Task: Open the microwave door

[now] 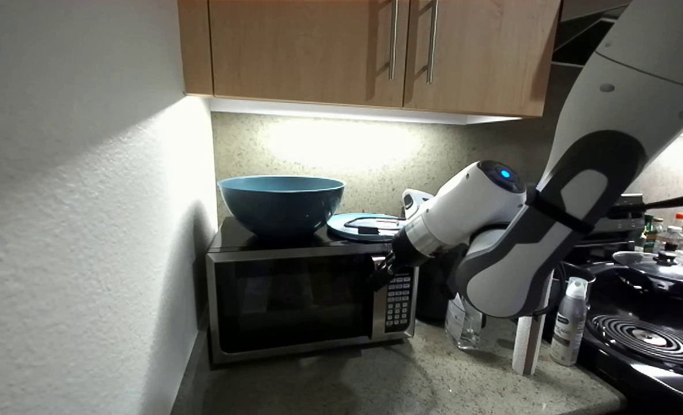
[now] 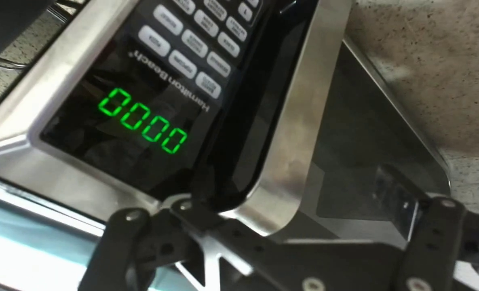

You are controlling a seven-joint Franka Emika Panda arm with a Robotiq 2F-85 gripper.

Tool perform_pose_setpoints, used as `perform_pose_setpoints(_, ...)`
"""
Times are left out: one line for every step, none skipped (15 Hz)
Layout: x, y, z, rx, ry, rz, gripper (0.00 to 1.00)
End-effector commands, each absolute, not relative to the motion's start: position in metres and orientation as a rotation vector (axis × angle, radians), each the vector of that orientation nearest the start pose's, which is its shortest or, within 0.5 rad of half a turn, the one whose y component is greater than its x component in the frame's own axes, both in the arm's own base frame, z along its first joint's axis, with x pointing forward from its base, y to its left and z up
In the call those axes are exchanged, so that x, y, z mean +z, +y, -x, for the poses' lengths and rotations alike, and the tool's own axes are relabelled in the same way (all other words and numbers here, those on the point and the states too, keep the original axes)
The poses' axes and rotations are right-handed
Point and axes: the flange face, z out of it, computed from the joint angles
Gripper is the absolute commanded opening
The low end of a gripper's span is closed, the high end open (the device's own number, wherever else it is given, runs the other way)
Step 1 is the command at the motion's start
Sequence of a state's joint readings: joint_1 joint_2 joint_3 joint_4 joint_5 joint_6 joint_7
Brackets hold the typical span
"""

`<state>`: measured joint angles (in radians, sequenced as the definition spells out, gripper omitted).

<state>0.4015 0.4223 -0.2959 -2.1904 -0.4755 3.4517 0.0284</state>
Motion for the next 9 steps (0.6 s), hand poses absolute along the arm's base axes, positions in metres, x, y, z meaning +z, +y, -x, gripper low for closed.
perform_pose_setpoints(0.2861, 0.1264, -0.5859, -1.271, -0.984, 2.814, 1.00)
perform_pose_setpoints(0.2834, 0.1270, -0.5856, -1.264, -0.987, 2.815, 1.00)
perform_pose_setpoints(0.2809, 0.1283, -0.5851, -1.258, -0.991, 2.815, 1.00)
perform_pose_setpoints(0.2833, 0.1306, -0.5888, -1.273, -1.010, 2.808, 1.00)
perform_pose_setpoints(0.2794, 0.1316, -0.5877, -1.261, -1.006, 2.809, 1.00)
perform_pose_setpoints(0.2771, 0.1315, -0.5877, -1.268, -1.009, 2.803, 1.00)
perform_pose_setpoints(0.2813, 0.1331, -0.5911, -1.278, -1.018, 2.800, 0.89)
perform_pose_setpoints(0.2811, 0.1340, -0.5910, -1.277, -1.029, 2.793, 0.73)
perform_pose_setpoints(0.2836, 0.1334, -0.5929, -1.287, -1.025, 2.791, 0.68)
